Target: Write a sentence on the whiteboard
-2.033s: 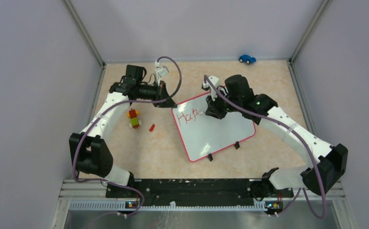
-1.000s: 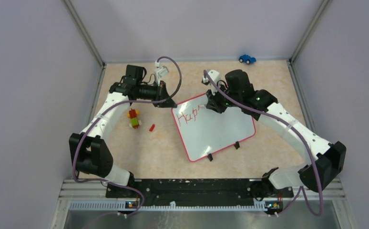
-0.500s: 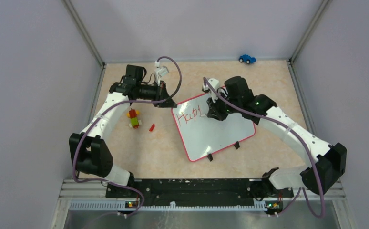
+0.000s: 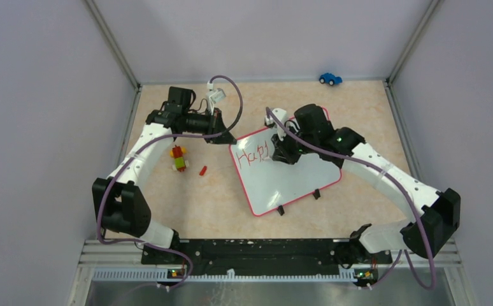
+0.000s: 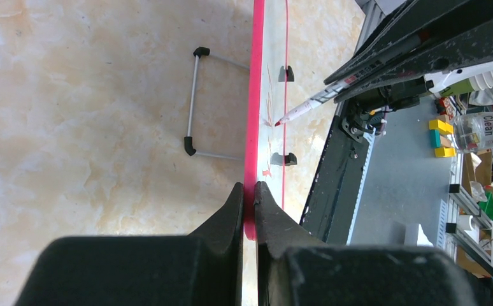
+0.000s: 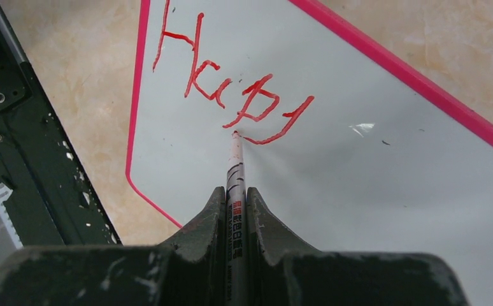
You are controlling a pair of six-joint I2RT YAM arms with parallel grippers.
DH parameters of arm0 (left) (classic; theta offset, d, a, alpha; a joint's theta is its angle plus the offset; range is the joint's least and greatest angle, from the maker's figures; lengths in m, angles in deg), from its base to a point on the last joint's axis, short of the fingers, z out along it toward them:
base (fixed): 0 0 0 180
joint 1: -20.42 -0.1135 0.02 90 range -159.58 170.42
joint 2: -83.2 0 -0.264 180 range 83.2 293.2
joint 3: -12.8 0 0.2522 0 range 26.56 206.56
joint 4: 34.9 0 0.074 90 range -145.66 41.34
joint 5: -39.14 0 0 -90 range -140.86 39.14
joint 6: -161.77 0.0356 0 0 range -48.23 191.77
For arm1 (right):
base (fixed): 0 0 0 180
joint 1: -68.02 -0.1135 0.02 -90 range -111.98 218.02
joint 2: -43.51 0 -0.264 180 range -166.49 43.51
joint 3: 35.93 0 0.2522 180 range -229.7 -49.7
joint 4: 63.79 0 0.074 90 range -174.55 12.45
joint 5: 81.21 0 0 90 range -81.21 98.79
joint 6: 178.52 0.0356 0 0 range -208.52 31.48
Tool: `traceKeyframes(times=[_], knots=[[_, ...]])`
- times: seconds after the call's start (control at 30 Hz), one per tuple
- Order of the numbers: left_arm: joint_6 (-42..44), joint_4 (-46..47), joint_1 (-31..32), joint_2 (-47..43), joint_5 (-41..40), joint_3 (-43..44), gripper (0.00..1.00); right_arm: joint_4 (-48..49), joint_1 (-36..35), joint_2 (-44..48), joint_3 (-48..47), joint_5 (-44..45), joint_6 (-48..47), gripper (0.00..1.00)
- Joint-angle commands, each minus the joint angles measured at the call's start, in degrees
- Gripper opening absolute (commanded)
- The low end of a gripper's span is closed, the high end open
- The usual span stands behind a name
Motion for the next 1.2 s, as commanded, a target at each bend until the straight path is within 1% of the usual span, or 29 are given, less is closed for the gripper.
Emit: traceKeyframes(times=[0.0, 0.27, 0.77, 1.17], knots=[[1.4, -2.1, 2.1, 0.5, -0.3, -0.7, 0.0, 1.3, 2.7, 2.8, -4.7, -0.7, 1.0, 0.0], [1.3, -2.1, 2.1, 0.5, -0.2, -0.5, 0.0, 1.5, 4.3, 2.1, -6.2, 2.1, 0.1, 0.0], [1.5, -2.2, 2.2, -0.1, -0.7, -0.8, 0.0, 2.6, 4.3, -0.6, -6.5, 3.1, -0.6, 0.0], [1.4, -2.2, 2.2, 0.2, -0.8, -0.8, 0.0, 2.3, 5.8, 0.3, -6.6, 4.5, -1.3, 0.0]])
